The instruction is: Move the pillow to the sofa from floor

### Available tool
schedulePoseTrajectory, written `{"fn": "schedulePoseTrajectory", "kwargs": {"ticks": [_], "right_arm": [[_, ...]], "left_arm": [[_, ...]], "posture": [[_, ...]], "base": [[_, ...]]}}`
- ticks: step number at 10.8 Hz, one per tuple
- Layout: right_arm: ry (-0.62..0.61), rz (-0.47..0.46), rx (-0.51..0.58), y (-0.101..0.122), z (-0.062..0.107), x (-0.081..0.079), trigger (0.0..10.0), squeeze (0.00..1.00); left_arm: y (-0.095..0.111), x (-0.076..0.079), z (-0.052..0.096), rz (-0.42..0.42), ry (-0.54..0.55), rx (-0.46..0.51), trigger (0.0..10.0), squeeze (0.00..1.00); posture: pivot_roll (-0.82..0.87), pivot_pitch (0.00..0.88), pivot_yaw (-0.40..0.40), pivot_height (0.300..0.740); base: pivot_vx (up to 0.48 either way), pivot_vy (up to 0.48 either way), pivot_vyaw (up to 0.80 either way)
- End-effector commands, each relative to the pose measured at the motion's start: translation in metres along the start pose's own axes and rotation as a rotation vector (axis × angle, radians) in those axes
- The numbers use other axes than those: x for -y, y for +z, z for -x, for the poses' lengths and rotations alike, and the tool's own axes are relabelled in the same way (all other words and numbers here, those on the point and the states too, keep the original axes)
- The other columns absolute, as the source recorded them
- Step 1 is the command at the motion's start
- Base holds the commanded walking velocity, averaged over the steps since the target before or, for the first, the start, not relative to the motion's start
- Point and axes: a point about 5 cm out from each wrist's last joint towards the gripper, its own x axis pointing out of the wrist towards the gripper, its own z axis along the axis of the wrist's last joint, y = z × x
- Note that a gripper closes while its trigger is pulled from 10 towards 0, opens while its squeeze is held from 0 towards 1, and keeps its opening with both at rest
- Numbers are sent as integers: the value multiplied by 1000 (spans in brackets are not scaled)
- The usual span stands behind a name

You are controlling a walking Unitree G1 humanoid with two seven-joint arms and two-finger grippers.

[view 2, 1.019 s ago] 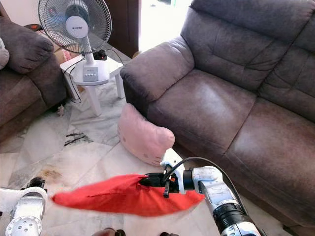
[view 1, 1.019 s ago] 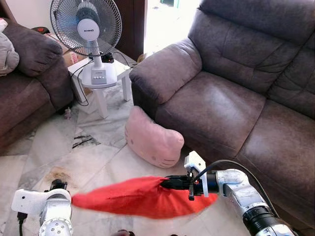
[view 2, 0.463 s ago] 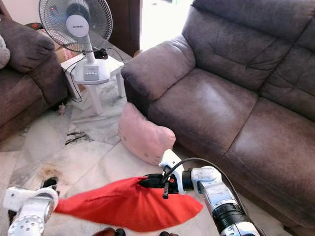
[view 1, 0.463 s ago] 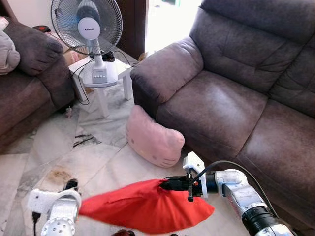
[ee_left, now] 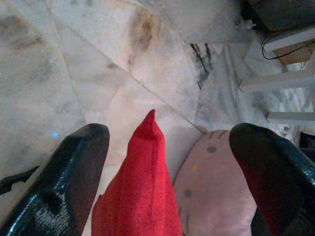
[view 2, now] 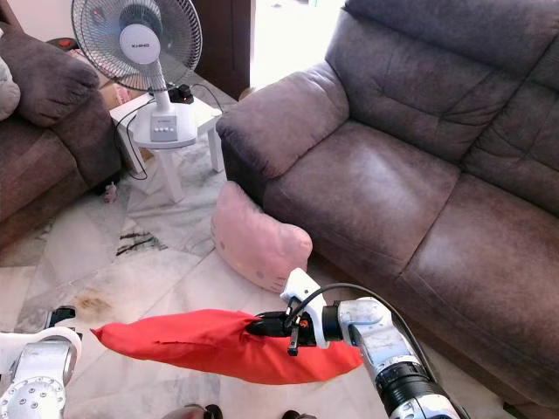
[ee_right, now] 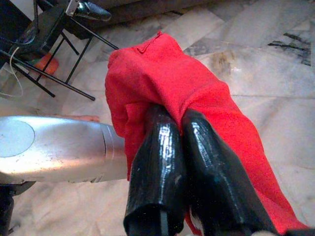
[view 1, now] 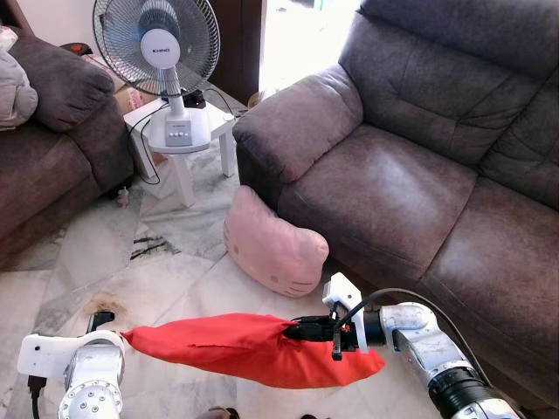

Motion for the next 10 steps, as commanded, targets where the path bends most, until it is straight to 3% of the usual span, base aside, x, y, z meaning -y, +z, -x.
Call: {"fn": "schedulePoseTrajectory", "kwargs": {"ticks": [1,2,4,5,10], "right_arm": [[16,66,53,16,-2,1,10000,0],[13,68,51,16,-1,2,10000,0],[9,69,50,17,-1,3,10000,0],[9,69,51,17,0,3,10000,0],[3,73,39,17,1,5,10000,0]], "left_arm": [[-28,-18,4,56,77,-95,10000,0],[-27,-19,3,60,85,-91,10000,0],[-40,-24,-6,42,84,-185,10000,0],[-46,-31,-12,-11,109,-227,10000,0],[-65,-52,-12,-60,222,-301,10000,0]], "posture": [[199,163,-63,740],[201,163,-64,740],[203,161,-66,740],[194,159,-68,740],[196,162,-73,740]], "base": [[0,0,0],[0,0,0],[0,0,0],[0,0,0],[0,0,0]]}}
